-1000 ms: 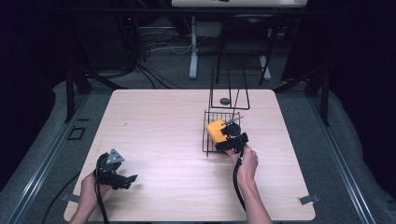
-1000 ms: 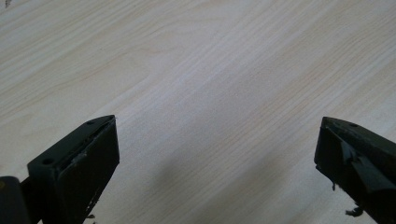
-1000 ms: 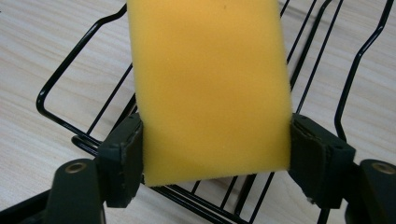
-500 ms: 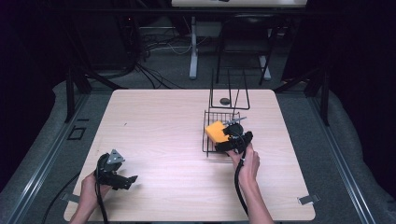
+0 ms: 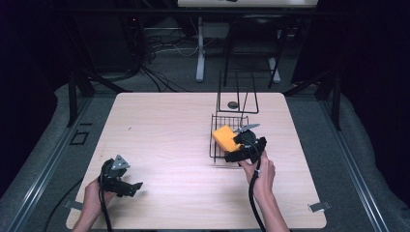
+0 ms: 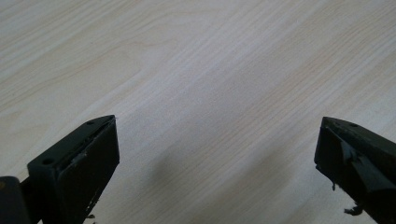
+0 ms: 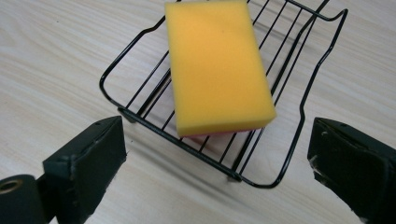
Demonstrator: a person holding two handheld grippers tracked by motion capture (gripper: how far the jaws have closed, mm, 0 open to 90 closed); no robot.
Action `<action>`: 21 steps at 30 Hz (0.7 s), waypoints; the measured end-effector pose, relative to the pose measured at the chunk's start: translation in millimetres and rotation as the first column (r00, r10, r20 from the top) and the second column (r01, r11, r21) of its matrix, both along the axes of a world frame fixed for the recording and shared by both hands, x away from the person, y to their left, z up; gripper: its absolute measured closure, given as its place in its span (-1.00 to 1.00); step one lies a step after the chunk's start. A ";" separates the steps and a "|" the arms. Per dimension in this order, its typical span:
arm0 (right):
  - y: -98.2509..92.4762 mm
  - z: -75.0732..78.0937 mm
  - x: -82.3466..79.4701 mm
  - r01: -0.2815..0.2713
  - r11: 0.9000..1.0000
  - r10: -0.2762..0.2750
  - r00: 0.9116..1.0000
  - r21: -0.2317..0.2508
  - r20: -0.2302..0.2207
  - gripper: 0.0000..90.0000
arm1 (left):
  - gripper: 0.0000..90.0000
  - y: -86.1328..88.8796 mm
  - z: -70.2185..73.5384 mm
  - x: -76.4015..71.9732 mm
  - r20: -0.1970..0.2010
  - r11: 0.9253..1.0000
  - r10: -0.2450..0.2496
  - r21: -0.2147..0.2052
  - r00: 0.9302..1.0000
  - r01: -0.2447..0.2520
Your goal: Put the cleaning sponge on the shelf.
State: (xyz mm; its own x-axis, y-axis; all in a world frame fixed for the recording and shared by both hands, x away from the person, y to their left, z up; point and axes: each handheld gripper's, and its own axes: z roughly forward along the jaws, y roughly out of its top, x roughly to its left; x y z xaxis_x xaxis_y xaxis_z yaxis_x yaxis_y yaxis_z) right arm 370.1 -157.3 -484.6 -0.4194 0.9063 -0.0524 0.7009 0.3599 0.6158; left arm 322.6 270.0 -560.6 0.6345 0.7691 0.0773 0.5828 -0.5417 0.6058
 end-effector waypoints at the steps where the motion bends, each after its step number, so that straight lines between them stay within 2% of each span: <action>1: -2.5 3.7 -5.5 -0.001 1.000 0.001 1.000 0.007 0.000 -0.91 | -1.00 0.2 -0.2 0.2 -0.001 1.000 0.002 -0.002 1.000 -0.002; 10: -11.6 17.7 -27.1 -0.023 1.000 0.023 1.000 -0.006 0.012 -0.92 | -1.00 -0.3 -0.5 0.5 -0.005 1.000 0.000 0.001 1.000 0.000; 13: -18.1 22.4 -38.0 -0.036 0.999 0.035 0.999 0.013 0.014 -0.92 | -1.00 0.0 -0.6 0.6 -0.004 1.000 0.001 0.002 1.000 -0.001; 16: -24.2 25.1 -46.0 -0.034 0.999 0.034 0.999 0.023 0.013 -0.92 | -1.00 -0.8 -0.8 0.2 -0.008 1.000 0.002 -0.001 1.000 -0.002; 21: -33.4 25.9 -56.9 -0.025 1.000 0.025 1.000 0.013 0.015 -0.91 | -1.00 -0.5 -0.8 0.3 -0.008 1.000 0.002 -0.001 1.000 -0.002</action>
State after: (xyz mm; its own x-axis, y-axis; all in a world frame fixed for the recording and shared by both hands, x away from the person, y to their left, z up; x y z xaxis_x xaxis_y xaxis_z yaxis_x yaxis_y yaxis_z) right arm 313.1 -190.6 -458.7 -0.4412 0.8962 -0.0465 0.6827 0.3689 0.6308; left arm 322.9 269.5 -561.3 0.6335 0.7704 0.0716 0.5884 -0.5398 0.6020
